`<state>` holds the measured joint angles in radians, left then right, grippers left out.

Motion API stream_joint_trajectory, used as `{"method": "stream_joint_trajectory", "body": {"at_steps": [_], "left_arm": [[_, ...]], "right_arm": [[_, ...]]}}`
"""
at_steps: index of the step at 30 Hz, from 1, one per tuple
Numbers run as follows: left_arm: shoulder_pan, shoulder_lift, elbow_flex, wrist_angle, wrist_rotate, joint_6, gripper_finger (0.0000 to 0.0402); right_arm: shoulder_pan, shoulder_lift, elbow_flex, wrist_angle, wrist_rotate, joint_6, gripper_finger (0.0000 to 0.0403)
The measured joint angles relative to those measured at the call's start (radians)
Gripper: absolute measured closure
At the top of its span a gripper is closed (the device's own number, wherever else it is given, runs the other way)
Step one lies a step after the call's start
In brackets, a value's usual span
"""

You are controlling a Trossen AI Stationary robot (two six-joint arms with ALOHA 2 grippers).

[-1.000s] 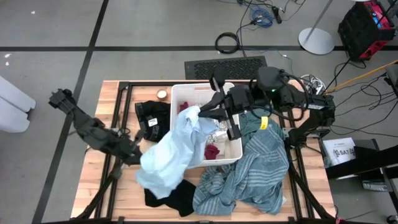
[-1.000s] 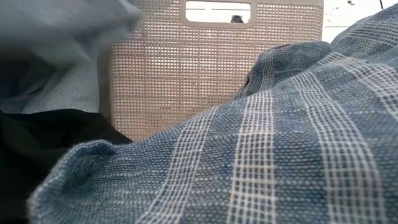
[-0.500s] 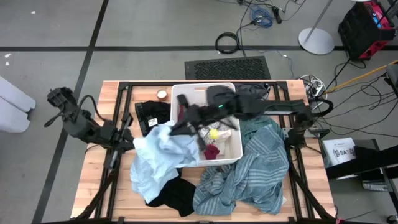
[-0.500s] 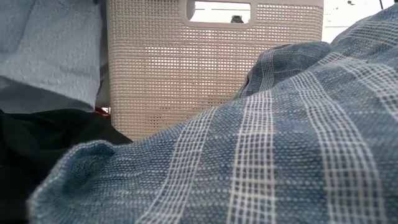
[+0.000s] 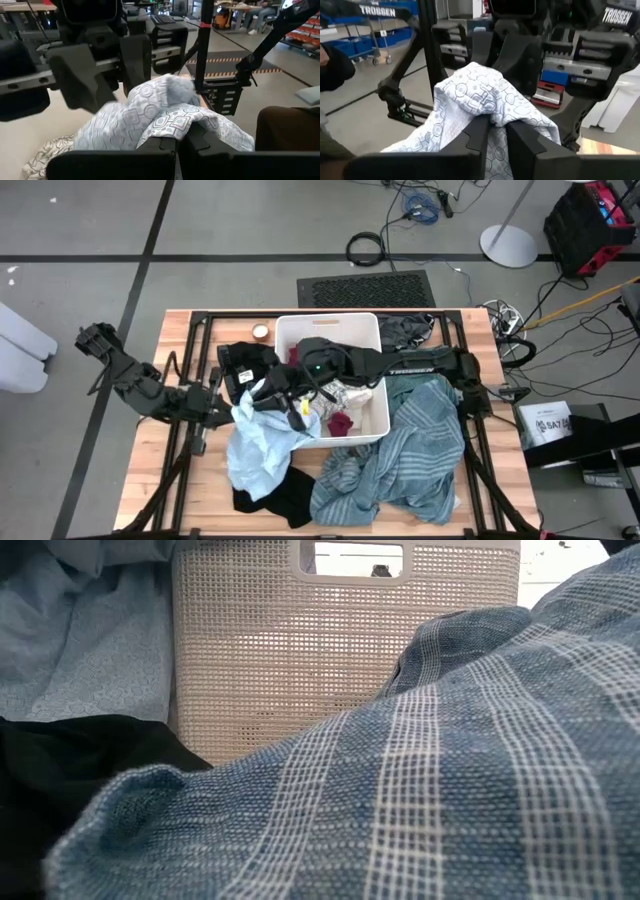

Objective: Sort clothes
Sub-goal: Put the light blue shirt into the laundry bin

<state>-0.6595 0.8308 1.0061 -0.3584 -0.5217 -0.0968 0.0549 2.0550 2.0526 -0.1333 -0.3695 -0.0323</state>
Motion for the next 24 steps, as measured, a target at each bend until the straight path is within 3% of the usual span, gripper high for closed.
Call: {"method": "stream_joint_trajectory", "body": {"at_steps": [11, 15, 18, 24], "left_arm": [[0.012, 0.0, 0.0, -0.075, -0.011, -0.028, 0.0401], [0.014, 0.014, 0.0, -0.068, -0.013, -0.029, 0.0401], [0.032, 0.049, 0.0, -0.062, -0.013, -0.029, 0.0401], [0.069, 0.093, 0.0, -0.014, -0.003, 0.016, 0.0401]], "right_arm": [[0.022, 0.0, 0.0, -0.137, -0.085, -0.081, 0.0212], [0.028, 0.004, 0.0, -0.132, -0.038, -0.082, 0.017], [0.035, 0.005, 0.0, -0.122, 0.037, -0.102, 0.0152], [0.042, 0.006, 0.0, -0.1, 0.056, -0.095, 0.0145]]}}
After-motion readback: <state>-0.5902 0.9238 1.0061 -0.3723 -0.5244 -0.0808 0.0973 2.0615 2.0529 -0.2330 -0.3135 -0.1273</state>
